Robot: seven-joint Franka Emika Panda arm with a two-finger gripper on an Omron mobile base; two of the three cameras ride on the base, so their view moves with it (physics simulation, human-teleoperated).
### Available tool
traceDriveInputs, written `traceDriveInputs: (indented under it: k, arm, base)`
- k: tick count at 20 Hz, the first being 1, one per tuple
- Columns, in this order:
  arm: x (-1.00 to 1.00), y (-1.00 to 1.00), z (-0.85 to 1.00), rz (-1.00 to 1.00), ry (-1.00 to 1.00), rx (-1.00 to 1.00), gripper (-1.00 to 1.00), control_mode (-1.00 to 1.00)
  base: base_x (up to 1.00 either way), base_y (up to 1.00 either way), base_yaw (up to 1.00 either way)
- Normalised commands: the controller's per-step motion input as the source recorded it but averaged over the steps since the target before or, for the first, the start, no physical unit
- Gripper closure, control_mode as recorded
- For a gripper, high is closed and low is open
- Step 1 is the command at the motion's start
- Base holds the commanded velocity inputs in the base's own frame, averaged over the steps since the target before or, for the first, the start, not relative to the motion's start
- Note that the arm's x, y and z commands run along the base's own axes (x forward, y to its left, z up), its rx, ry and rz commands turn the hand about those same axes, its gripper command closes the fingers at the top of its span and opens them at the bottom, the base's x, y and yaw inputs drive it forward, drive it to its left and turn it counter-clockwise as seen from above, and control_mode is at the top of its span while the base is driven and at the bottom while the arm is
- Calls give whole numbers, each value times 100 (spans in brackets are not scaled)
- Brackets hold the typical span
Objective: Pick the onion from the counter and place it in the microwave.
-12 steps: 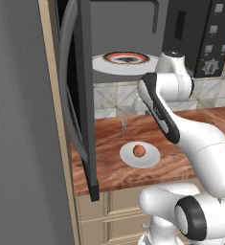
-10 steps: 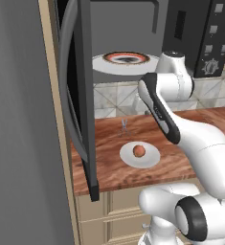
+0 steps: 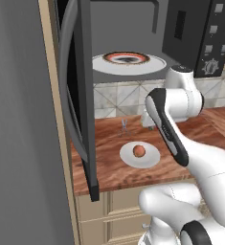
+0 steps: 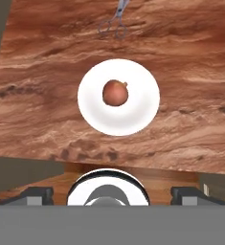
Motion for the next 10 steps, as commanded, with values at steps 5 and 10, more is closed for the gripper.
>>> traceDriveInputs:
  k: [5,10]
  arm:
    - [10,0,-96,-7,-2,-1,-100,-100]
    - [65,0,-75,-6,0,0,-100,-100]
  base:
    - [0,0,0]
    - [0,0,0]
